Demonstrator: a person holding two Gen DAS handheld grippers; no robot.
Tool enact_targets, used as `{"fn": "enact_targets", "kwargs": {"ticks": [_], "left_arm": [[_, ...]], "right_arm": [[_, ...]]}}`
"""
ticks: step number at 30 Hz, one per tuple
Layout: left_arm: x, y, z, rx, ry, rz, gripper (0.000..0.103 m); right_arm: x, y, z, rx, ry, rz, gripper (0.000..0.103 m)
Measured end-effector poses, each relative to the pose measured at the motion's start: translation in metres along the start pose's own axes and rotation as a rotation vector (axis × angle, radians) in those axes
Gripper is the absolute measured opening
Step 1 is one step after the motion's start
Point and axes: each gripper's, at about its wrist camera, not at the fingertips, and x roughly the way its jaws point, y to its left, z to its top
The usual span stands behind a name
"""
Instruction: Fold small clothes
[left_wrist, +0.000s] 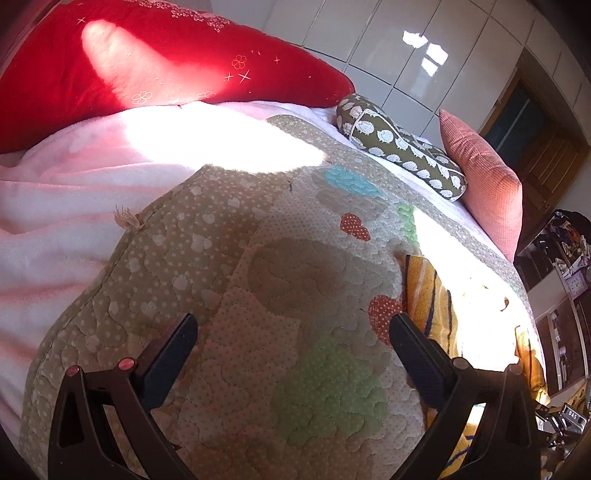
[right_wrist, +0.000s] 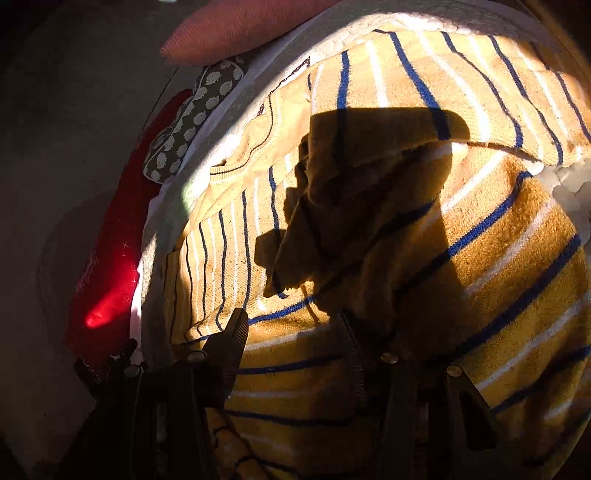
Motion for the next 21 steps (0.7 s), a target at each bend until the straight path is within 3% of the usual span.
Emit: {"fn": "enact_targets", "kwargs": {"ticks": [2,5,8,11,14,16,17,18,21], "left_arm": [[-0.021,-0.007,-0.001,0.024,-0.031,0.0,0.103],[-0.052,-0.014,-0.006,0.069,-0.085,0.008,0.103],[-0.076,-0.02,-0.014,0.101,-0.126,0.031,0.103],[-0.089,-0.025,-0.021,0.115,-0.13,0.037,0.103],[-0.093,-0.031,-0.026,0.114,-0.116,0.027,0.103],[-0.098,-0.039,-0.033,0.134,-0.113,0.025,0.103],[-0.101,-0.042,-0.036,0.144,-0.116,0.023,0.103],[-0.103,-0.043,-0.038,0.149,-0.117,0.027,0.103],[-0.115,-0.032,-0.039,0.117,-0.125,0.027,0.103]], "right_arm": [[0.001,0.009,0.008,-0.018,-0.039,-0.021,0.053],[0.009,0.019,0.02,-0.037,-0.091,-0.163,0.053],[0.01,0.015,0.033,0.003,-0.141,-0.175,0.053],[0.008,0.022,0.028,0.013,-0.114,-0.082,0.053],[0.02,0.027,0.027,-0.011,-0.093,-0.188,0.053],[0.024,0.02,0.032,0.036,-0.125,-0.19,0.051],[0.023,0.019,0.034,0.038,-0.156,-0.178,0.035],[0.023,0.022,0.037,0.017,-0.178,-0.169,0.009],[0.022,0.051,0.031,-0.091,-0.206,-0.155,0.008]]}}
